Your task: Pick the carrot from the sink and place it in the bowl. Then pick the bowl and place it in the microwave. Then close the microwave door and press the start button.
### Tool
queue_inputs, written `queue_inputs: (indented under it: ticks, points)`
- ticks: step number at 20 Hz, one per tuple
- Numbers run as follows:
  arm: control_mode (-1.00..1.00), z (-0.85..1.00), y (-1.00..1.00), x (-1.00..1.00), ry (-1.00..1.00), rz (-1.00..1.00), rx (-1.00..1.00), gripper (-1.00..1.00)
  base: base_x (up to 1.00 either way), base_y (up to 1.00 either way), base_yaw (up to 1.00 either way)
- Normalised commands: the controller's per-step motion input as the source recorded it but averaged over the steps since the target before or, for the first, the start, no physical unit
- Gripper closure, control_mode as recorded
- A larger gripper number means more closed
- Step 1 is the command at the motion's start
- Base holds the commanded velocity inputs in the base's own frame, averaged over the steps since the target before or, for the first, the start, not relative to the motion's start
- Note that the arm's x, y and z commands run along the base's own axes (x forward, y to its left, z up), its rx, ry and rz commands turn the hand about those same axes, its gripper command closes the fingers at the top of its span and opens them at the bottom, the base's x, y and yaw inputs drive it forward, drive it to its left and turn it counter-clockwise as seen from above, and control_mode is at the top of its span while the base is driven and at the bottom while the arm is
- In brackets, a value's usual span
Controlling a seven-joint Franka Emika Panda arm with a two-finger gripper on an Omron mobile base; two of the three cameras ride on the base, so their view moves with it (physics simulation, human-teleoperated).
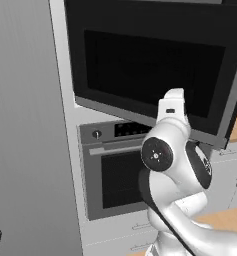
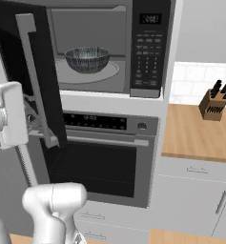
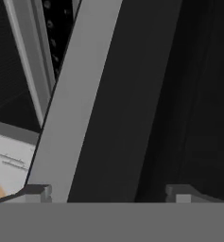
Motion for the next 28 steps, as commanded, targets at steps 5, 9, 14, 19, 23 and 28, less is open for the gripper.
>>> queue_inputs:
  ticks: [5,9,14,19,23,28]
  points:
    - [-1.0,0.09,-0.68,0.92,0.01,0.0,0.0,-1.0,0.0,0.0,0.0]
    - [-1.0,0.07,-0.63,0.92,0.06,0.0,0.01,-1.0,0.0,0.0,0.0]
    - [-1.0,0.02,-0.54,1.0,0.14,0.02,0.05,-1.0,0.0,0.0,0.0]
    - [-1.0,0.04,-0.3,0.95,0.19,0.07,0.06,-1.0,0.0,0.0,0.0]
    - [-1.0,0.06,-0.26,0.86,0.23,0.13,0.07,-1.0,0.0,0.0,0.0]
    - [-1.0,0.0,-0.19,0.53,0.14,0.12,0.03,-1.0,0.0,0.0,0.0]
